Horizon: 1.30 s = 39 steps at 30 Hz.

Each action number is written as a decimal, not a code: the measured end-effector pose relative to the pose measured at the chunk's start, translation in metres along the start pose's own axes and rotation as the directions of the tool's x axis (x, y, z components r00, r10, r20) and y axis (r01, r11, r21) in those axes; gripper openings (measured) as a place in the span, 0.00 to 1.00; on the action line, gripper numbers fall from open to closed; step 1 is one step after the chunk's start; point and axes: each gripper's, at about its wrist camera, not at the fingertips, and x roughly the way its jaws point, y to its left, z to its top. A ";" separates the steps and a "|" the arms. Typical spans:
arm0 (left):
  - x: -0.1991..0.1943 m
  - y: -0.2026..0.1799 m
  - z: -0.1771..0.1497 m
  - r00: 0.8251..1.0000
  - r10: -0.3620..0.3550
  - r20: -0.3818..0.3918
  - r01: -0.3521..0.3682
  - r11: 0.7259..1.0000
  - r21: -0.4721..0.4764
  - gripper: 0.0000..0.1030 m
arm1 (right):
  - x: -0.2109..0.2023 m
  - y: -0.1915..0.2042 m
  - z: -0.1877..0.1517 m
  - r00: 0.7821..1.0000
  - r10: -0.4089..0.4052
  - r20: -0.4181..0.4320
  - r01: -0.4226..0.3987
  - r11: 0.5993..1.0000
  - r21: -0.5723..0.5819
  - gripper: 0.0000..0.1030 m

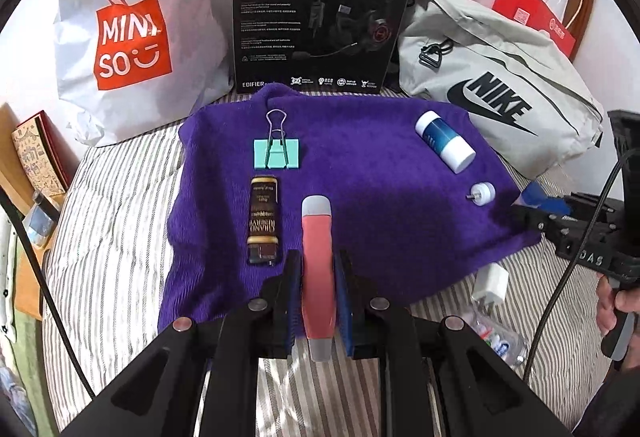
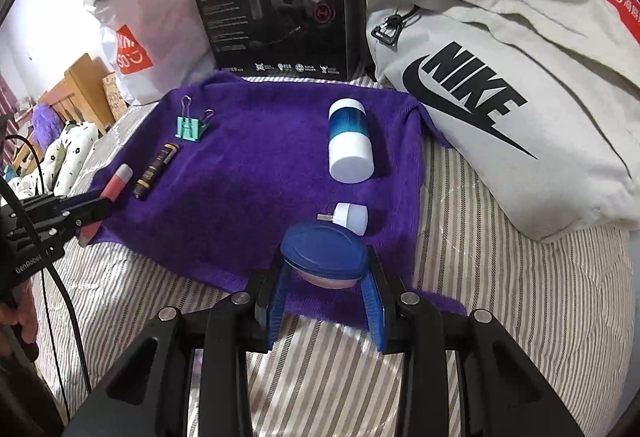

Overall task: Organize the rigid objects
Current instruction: 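Set pink marker beside Grand Reserve box with left tool while right tool sets blue-lidded jar on towel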

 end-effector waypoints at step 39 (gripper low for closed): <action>0.056 -0.001 0.039 0.997 -0.014 -0.074 0.014 1.000 -0.006 0.16 | 0.046 0.007 0.011 0.992 -0.033 -0.125 0.026 0.998 -0.058 0.52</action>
